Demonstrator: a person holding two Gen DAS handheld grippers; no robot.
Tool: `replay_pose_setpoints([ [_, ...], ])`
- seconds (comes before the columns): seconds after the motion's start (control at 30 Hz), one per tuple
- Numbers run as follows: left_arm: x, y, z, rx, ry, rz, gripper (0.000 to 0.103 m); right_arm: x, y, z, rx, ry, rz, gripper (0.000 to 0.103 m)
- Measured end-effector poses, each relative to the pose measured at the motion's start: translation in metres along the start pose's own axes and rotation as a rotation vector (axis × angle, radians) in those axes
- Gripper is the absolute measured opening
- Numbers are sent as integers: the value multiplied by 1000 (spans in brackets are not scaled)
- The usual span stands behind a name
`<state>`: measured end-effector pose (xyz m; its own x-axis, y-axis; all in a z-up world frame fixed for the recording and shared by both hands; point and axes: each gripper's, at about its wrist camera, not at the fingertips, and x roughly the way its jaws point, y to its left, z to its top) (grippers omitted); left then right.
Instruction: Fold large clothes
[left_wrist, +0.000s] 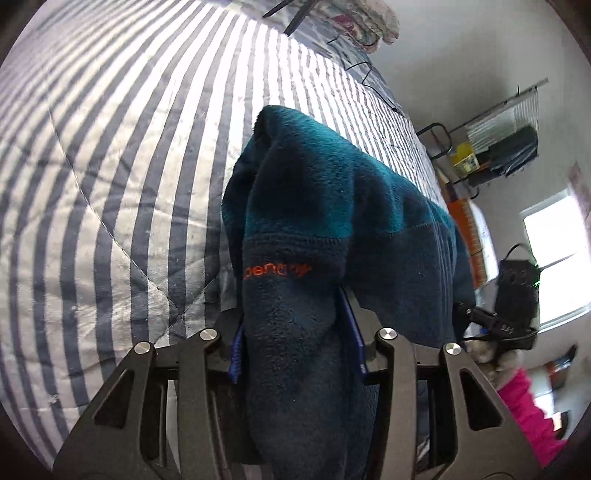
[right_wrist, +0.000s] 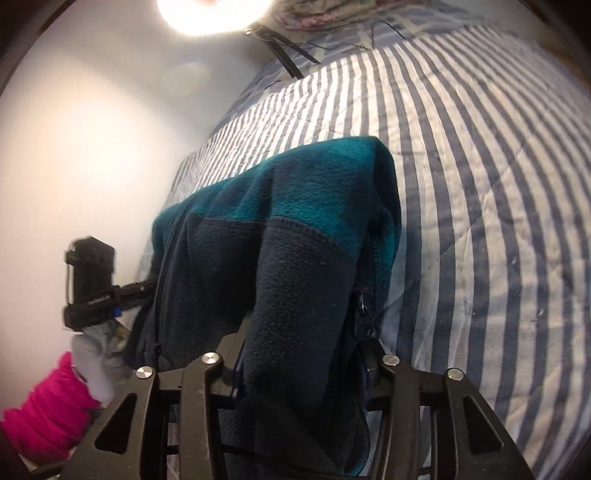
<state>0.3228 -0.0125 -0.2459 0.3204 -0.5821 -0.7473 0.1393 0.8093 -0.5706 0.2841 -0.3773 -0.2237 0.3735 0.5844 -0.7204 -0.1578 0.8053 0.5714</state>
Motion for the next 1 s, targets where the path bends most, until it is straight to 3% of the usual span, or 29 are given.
replay_pose_setpoints([
  [0.23, -13, -34, -7, 114, -51, 71, 40, -9, 39, 2, -95, -16, -132, 38],
  [0.47, -29, -61, -15, 167, -95, 79, 40, -29, 66, 7, -187, -53, -252, 36],
  [1.0, -31, -109, 22, 246, -141, 0, 40, -97, 87, 11, -233, -181, -464, 35],
])
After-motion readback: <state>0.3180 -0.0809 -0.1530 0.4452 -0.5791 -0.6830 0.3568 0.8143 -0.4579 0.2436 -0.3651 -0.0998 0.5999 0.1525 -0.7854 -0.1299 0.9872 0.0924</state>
